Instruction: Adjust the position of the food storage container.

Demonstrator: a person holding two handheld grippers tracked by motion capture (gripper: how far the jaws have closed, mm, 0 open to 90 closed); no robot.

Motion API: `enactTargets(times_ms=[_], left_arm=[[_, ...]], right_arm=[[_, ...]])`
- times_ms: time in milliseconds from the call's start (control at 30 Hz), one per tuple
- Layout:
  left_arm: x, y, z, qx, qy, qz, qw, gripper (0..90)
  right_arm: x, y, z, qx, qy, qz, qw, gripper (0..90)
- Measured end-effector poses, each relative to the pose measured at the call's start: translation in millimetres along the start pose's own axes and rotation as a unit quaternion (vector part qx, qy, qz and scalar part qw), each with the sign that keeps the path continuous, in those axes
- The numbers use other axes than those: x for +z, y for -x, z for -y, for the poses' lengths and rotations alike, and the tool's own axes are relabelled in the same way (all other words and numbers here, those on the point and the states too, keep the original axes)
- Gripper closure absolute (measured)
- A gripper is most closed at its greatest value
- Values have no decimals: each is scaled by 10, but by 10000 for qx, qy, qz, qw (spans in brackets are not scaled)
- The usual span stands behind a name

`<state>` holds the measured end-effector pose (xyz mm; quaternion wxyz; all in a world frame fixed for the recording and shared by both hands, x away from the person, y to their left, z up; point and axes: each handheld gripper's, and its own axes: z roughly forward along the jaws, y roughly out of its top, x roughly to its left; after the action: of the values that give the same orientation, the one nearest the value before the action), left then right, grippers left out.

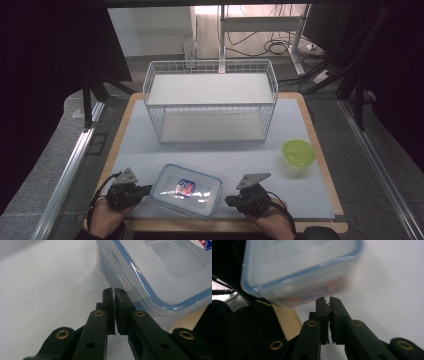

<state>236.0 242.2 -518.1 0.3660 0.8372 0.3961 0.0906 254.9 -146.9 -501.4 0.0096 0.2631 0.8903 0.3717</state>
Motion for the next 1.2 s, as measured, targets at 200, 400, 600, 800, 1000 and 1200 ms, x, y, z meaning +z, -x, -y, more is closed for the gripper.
enactTargets(times_ms=[200,400,600,800,1000,1200], left_arm=[[67,109,-87,-100,-67,-72,9999,900],[165,233,-186,-273,-72,-319,9991,900],[300,354,-322,-212,-59,-416,9989,900],[327,346,-351,-187,-64,-97,9998,900],[263,442,-207,16,-270,166,9995,900],[267,512,-203,81,-267,104,9996,900]], right_arm=[[-14,3,-9,58,35,189,9998,862],[-75,116,8,208,80,407,9989,886],[-139,234,27,372,96,835,9958,899],[-210,345,74,546,113,841,9949,898],[-251,177,163,408,-23,743,9964,897],[-262,37,252,439,-39,506,9977,891]])
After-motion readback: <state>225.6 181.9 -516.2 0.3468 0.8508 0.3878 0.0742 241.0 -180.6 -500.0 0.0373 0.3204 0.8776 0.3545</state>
